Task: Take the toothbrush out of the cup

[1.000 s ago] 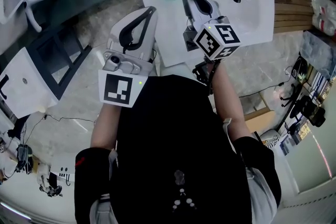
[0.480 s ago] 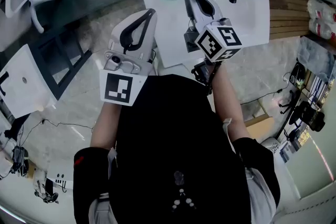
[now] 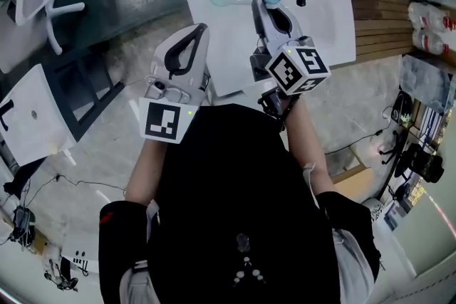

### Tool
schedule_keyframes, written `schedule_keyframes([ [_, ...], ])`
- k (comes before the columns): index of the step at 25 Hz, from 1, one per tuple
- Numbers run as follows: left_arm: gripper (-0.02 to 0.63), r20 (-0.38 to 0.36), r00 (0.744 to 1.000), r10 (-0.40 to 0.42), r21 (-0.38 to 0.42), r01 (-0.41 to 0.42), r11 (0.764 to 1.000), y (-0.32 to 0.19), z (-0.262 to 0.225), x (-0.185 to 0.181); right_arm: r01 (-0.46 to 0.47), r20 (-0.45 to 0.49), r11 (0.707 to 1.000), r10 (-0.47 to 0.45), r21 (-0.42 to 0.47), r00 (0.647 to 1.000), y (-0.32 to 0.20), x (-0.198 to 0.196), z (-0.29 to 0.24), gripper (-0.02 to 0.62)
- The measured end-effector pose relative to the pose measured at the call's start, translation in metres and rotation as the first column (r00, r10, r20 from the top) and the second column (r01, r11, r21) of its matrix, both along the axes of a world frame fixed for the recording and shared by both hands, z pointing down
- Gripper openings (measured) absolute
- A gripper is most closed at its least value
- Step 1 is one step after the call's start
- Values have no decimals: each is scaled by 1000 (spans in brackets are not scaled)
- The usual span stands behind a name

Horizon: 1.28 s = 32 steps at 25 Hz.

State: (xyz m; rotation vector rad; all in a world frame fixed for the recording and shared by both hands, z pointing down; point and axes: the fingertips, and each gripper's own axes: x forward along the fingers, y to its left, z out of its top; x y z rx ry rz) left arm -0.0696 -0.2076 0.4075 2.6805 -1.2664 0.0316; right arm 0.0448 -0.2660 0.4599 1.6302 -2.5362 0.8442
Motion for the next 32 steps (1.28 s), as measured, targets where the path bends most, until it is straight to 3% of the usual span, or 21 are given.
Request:
schedule_keyframes([
  [16, 2, 2, 995, -100, 28, 100, 995, 45, -23, 4, -3, 36, 996, -1, 91, 999, 53, 29, -60, 26],
  [32, 2, 5, 993, -115, 145, 113, 983, 87, -57, 26, 9, 60, 981, -21, 191, 998, 112, 48, -109, 26],
])
